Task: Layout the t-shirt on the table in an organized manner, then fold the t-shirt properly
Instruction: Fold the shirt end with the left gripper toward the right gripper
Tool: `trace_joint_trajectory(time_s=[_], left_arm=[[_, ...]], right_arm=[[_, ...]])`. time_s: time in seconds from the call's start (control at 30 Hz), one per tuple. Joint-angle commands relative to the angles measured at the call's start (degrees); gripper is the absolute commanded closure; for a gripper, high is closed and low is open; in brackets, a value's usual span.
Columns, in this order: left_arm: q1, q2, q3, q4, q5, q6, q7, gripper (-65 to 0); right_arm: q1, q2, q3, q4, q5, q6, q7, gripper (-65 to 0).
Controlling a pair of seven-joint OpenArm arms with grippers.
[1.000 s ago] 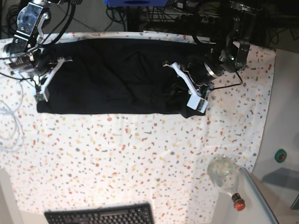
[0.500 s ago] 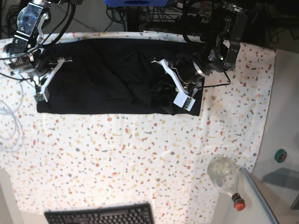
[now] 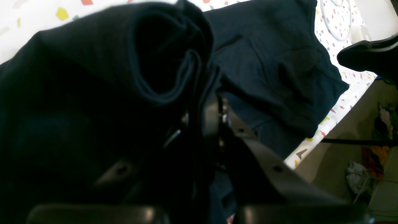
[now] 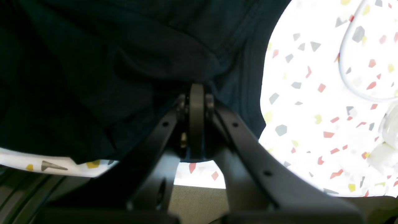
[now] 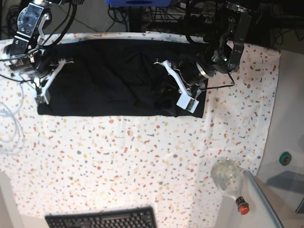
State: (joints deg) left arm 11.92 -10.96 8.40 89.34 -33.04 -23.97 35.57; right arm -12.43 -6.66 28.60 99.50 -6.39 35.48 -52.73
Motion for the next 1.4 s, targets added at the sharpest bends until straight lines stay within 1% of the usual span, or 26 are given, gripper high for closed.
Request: trace_joint_trajectory(time_s=[0.0,0.73,0.77,0.87,0.9,1.0,1.37], left_arm=[[-0.19,-0.07,-0.01,0.99,-1.12,-0.61,-0.98,0.0],[-0.19,-0.07,0.08,0.99,-1.12,-0.61,-0.98,0.0],[-0.19,-0.07,0.08,0.99,-1.12,-0.61,-0.72,0.0],[-0.71,0.02,-0.01,0.99,-1.12,-0.61,3.24,0.0],[-0.71,0.10,-0.10,0.99,-1.12,-0.61,3.59,0.0],[-0.89,0.72,-0.71,0.99,-0.85,-0.61,3.50,0.0],[-1.94,0.72,-0.27,0.90,-0.94,-0.61,3.50,0.0]], right_arm=[[0.43,0.28,0.10,0.85,0.20,0.34,0.64,0.0],[0.51,0.28,0.10,0.85,0.20,0.34,0.64,0.0],[0.51,0.28,0.10,0.85,0.20,0.34,0.64,0.0],[0.43,0.28,0.10,0.85,0.20,0.34,0.64,0.0],[0.43,0.28,0.10,0.85,0.20,0.34,0.64,0.0],[0.43,0.28,0.10,0.85,0.20,0.34,0.64,0.0],[0.43,0.28,0.10,0.85,0.20,0.34,0.64,0.0]])
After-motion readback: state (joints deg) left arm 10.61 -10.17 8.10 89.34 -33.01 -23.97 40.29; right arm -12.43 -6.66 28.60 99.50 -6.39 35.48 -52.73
